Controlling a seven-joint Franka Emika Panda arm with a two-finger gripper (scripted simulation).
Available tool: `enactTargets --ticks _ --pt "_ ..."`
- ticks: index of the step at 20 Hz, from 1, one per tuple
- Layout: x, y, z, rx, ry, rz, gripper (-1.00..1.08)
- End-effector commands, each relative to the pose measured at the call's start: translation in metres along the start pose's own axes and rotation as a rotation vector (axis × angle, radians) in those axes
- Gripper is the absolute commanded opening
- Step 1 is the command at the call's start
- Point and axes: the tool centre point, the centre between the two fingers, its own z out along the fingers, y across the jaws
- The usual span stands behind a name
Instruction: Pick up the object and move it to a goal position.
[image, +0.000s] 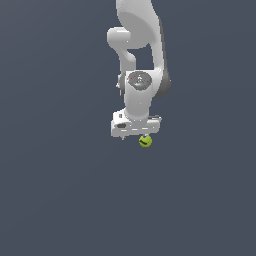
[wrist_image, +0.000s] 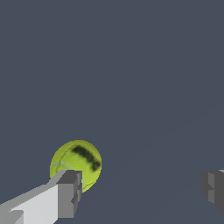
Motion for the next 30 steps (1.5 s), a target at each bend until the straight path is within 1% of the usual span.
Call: enactTargets --ticks 1,5,9,16,25,30 --pt "-0.008 -0.025 0.011 0.005 0.001 -0.077 1.0" --pt "-0.02 -0.052 0.023 0.011 0.004 -0.165 1.0" --pt "-0.026 -0.065 0.028 0.014 0.005 -0.209 1.0" --pt "-0.026 -0.066 0.034 0.014 0.004 -0.208 1.0" --pt "-0.028 -0.067 0.072 0.015 0.005 -0.213 1.0" --pt "-0.027 -0.068 0.079 0.015 0.005 -0.214 1.0"
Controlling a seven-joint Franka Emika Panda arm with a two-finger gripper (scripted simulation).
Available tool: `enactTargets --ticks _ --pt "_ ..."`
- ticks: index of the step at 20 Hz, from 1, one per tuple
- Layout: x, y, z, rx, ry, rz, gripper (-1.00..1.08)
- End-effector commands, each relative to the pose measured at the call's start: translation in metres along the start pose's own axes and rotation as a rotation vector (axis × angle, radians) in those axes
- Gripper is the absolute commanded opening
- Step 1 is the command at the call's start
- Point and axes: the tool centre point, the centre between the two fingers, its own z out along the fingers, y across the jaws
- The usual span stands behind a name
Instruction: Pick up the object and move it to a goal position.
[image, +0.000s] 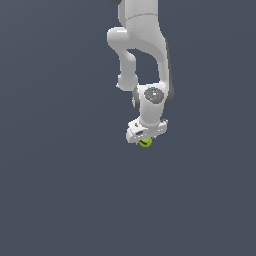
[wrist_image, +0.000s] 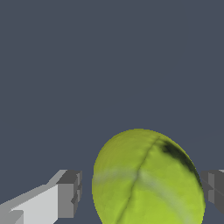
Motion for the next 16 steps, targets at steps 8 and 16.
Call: enactTargets --ticks 8,16 --pt "0.0006 0.0002 0.0013 0.0 0.001 0.0 -1.0" --pt "0.0021 0.0056 -0.0066 -0.001 0.002 0.0 -1.0"
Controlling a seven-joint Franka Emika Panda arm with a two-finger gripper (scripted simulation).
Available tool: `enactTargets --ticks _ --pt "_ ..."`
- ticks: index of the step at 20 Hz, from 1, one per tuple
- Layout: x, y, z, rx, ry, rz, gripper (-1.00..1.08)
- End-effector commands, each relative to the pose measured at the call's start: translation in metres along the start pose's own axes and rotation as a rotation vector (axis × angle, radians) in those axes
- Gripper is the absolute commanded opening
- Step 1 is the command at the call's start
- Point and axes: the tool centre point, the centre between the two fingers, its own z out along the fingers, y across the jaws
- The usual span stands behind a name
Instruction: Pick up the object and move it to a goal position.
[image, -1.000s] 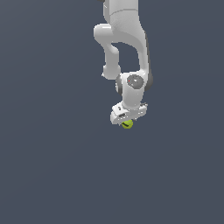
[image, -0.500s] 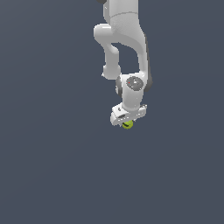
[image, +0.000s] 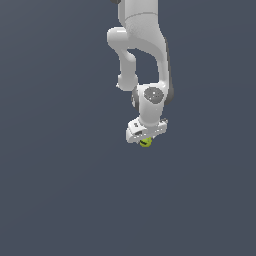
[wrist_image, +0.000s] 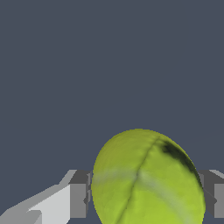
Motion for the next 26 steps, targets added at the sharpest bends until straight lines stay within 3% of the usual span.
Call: enactTargets --ticks 1,8,19,26 --pt "0.002 0.005 -0.007 -0.001 0.002 0.001 -1.0" --pt "0.01 0.032 -0.042 0.0 0.002 0.0 -1.0" --pt "0.03 0.097 -0.128 0.001 0.002 0.0 -1.0" --pt "0.04 0.122 -0.159 0.001 0.002 0.0 -1.0"
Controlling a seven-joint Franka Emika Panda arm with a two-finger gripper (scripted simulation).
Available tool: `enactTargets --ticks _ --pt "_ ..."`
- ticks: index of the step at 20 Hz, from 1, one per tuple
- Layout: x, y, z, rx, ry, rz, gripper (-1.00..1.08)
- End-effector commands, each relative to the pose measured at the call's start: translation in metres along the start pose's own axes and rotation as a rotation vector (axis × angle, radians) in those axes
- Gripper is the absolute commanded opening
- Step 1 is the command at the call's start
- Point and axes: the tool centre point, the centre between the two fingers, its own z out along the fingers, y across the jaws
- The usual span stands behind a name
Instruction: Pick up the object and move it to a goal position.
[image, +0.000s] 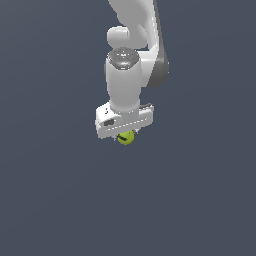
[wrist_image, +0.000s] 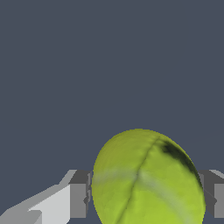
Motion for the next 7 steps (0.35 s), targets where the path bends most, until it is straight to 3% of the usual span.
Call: enactTargets --ticks 1,7 --pt "0.0029 0.0062 -0.0086 0.0 0.0 -0.001 -1.0" --pt "0.0056 0.0113 -0.0145 -0.001 0.0 -0.001 -1.0"
